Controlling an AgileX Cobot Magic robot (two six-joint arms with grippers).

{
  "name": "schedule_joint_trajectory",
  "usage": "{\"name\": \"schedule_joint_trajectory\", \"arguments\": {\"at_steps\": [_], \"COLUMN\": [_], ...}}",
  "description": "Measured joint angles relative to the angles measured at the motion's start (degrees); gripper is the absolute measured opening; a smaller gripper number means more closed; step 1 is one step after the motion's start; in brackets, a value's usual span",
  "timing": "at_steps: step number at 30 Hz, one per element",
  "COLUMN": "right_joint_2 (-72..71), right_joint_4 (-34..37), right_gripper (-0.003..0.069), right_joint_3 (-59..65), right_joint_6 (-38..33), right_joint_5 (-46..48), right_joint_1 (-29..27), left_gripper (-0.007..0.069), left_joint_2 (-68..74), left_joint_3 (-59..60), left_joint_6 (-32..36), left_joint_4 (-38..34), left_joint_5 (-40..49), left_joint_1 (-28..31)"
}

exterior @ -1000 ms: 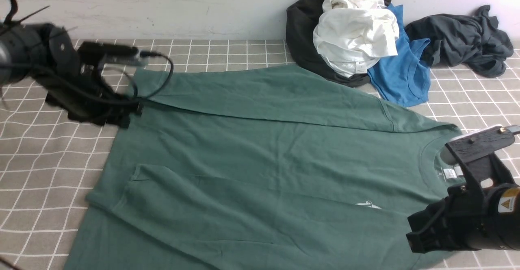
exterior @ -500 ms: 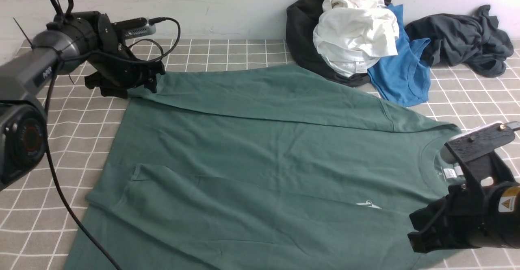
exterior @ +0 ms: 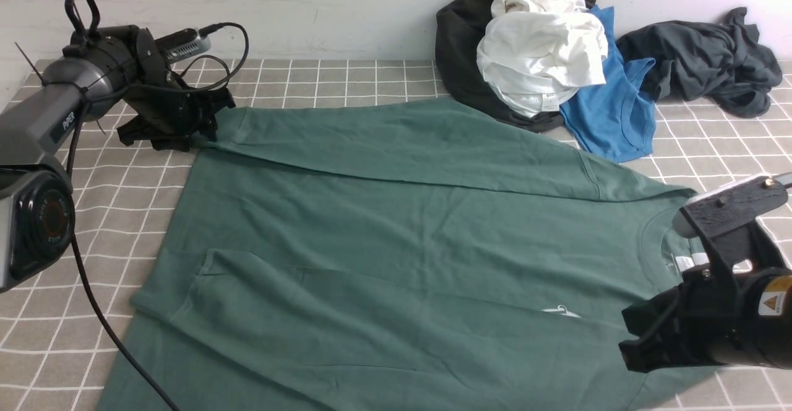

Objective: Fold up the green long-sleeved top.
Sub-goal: Use the left arm to clamp the cuff farthest from it, then use the left arm to drag and drop the cuff onto the cuff closest to the left arm

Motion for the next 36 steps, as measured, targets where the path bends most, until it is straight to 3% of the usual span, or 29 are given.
{"name": "schedule_joint_trajectory", "arguments": {"at_steps": [1,3,6,10,13,16,19,27,36], "right_joint_2": [0.00,0.00,0.00,0.00,-0.23,-1.40,-3.21,-7.28,-7.35], "right_joint_4": [0.00,-0.30,-1.23,-2.61,-3.06,-3.06,-3.48,-8.43,-4.61], "right_gripper": [-0.0010,-0.0010,-0.0010,-0.0010,-0.0010,-0.0010,-0.0010,-0.0010,-0.0010], "right_joint_3": [0.00,0.00,0.00,0.00,0.00,0.00,0.00,0.00,0.00], "right_joint_6": [0.00,0.00,0.00,0.00,0.00,-0.05,-0.05,0.02,0.02], "right_joint_5": [-0.06,-0.26,-0.26,-0.26,-0.09,0.14,0.53,4.85,1.81], "right_joint_1": [0.00,0.00,0.00,0.00,0.00,0.00,0.00,0.00,0.00], "left_gripper": [0.0193,0.0054,0.0022,0.0022,0.0022,0.0022,0.0022,0.0024,0.0034], "left_joint_2": [0.00,-0.19,-1.73,-5.63,-11.22,-12.84,-14.63,-30.39,-41.28], "left_joint_3": [0.00,0.00,0.00,0.00,-0.07,0.50,5.07,30.89,49.08], "left_joint_6": [0.05,1.42,4.22,8.10,12.76,14.65,14.95,15.64,15.58], "left_joint_4": [-0.06,-0.24,-0.31,0.19,2.12,3.02,2.96,4.91,7.70], "left_joint_5": [0.06,0.49,3.05,8.53,20.04,23.49,23.67,24.15,20.04], "left_joint_1": [0.00,0.00,-0.07,-0.35,-1.02,-1.52,-2.21,-5.77,-6.68]}}
